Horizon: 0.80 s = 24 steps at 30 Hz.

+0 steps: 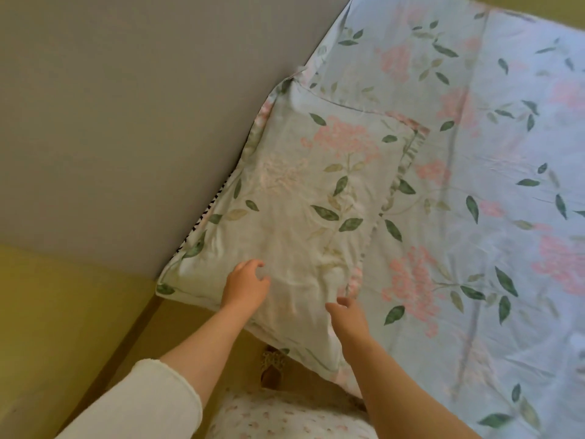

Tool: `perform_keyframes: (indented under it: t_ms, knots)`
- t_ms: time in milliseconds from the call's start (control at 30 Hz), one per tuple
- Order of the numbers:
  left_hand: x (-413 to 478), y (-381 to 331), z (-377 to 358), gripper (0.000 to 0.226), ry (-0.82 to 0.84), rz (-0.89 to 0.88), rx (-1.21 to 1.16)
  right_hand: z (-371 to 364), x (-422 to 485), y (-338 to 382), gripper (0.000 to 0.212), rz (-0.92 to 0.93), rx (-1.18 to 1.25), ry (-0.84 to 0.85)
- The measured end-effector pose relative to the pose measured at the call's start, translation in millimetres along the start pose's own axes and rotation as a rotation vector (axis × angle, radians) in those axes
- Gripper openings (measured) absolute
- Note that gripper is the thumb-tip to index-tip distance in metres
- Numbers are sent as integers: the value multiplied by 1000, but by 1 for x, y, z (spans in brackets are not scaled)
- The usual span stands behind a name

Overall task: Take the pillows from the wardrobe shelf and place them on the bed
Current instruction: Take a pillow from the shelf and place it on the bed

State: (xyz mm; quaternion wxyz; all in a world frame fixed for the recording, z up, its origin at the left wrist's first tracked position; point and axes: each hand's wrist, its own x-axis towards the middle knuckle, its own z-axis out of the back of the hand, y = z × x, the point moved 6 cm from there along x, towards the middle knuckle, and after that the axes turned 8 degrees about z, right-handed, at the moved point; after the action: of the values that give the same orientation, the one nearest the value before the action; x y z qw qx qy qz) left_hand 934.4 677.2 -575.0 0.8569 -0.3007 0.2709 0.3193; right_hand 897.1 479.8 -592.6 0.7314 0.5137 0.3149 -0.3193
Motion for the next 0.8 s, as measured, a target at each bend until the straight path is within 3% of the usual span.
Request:
perform_keyframes:
  t_ms: [233,367,633,800]
  knots:
    - [-65,-42,-59,31,23,89,-201,67,-14,7,35,106,-58,77]
    - [-108,-53,-90,31,-9,132,-337,102,-19,1,39,172,-120,112]
    - [-163,-47,-132,25,-10,201,-567,138,-44,-26,31,203,-157,134]
    - [-178,-45,-162,24,62,250,-580,150,-58,-49,41,158,-186,140]
